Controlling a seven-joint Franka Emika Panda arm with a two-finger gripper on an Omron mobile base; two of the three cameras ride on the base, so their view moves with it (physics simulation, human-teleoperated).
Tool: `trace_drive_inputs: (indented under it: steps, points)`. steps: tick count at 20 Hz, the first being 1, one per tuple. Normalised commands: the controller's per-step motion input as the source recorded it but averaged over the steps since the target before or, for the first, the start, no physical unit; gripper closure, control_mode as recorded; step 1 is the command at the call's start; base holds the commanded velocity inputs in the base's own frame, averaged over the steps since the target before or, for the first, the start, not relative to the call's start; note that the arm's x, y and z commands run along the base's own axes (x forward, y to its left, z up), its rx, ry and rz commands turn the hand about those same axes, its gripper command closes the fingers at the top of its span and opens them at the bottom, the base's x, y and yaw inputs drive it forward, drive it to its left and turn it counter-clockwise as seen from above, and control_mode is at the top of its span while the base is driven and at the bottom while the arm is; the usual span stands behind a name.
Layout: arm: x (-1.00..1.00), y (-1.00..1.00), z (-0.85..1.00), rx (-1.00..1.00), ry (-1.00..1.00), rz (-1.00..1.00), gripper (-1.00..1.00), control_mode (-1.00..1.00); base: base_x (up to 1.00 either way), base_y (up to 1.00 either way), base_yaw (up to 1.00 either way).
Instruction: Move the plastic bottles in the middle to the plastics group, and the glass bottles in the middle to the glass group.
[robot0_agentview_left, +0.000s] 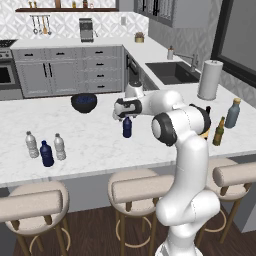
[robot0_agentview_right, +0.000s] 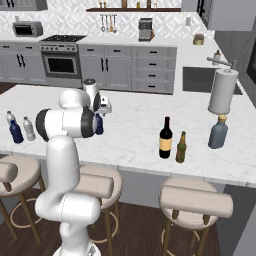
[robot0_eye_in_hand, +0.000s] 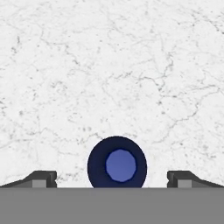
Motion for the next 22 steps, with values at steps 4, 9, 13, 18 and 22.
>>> trace_drive_inputs:
  steps: [4,9,13,18,22]
  points:
    - [0.02,0.00,-0.18,0.00,0.00,0.00,-1.00,-1.00,0.00,0.00,0.00]
    - [0.05,0.00,-0.03,0.00,0.00,0.00,-1.00,-1.00,0.00,0.00,0.00]
    - [0.08,0.00,0.00,0.00,0.00,0.00,-1.00,-1.00,0.00,0.00,0.00]
    - [0.12,0.00,-0.05,0.00,0.00,0.00,-1.00,-1.00,0.00,0.00,0.00]
    - [0.04,0.00,-0.01,0.00,0.00,0.00,-1.00,-1.00,0.00,0.00,0.00]
